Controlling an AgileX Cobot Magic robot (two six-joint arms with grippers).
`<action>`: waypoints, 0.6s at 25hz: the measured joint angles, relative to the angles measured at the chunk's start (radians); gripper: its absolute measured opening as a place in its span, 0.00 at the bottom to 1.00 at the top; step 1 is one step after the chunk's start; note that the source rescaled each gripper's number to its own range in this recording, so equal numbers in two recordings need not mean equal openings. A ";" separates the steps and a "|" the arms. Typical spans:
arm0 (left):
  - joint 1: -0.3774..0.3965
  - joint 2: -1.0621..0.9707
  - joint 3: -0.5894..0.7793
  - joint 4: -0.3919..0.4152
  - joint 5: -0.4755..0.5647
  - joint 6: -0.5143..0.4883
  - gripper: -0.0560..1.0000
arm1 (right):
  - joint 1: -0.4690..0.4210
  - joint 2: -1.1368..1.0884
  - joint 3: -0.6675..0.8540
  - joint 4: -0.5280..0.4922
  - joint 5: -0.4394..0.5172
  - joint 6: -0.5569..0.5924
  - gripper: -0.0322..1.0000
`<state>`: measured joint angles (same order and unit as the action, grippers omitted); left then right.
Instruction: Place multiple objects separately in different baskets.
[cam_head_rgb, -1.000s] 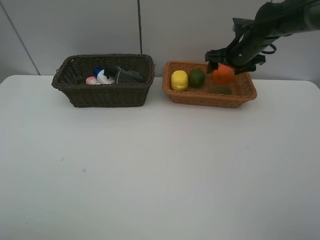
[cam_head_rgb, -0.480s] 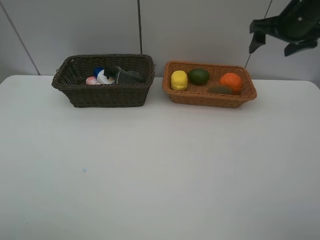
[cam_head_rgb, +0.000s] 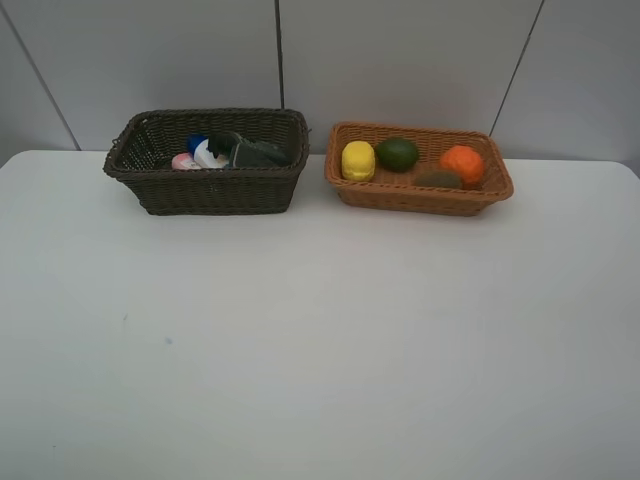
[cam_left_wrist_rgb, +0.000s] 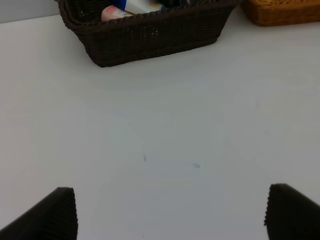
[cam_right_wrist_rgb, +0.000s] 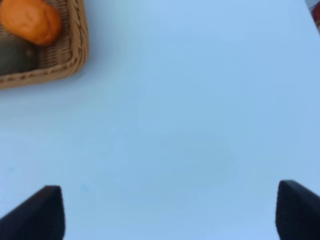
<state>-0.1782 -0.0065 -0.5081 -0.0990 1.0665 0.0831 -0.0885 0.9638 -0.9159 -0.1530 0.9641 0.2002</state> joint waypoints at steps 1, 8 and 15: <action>0.000 0.000 0.000 0.000 0.000 0.000 0.98 | 0.000 -0.079 0.034 0.000 0.009 0.000 1.00; 0.000 0.000 0.000 0.000 0.000 0.000 0.98 | 0.000 -0.564 0.222 0.003 0.075 0.000 1.00; 0.000 0.000 0.000 0.000 0.000 0.000 0.98 | 0.000 -0.865 0.338 0.013 0.139 -0.035 1.00</action>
<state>-0.1782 -0.0065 -0.5081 -0.0990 1.0665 0.0831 -0.0885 0.0987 -0.5781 -0.1405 1.1028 0.1656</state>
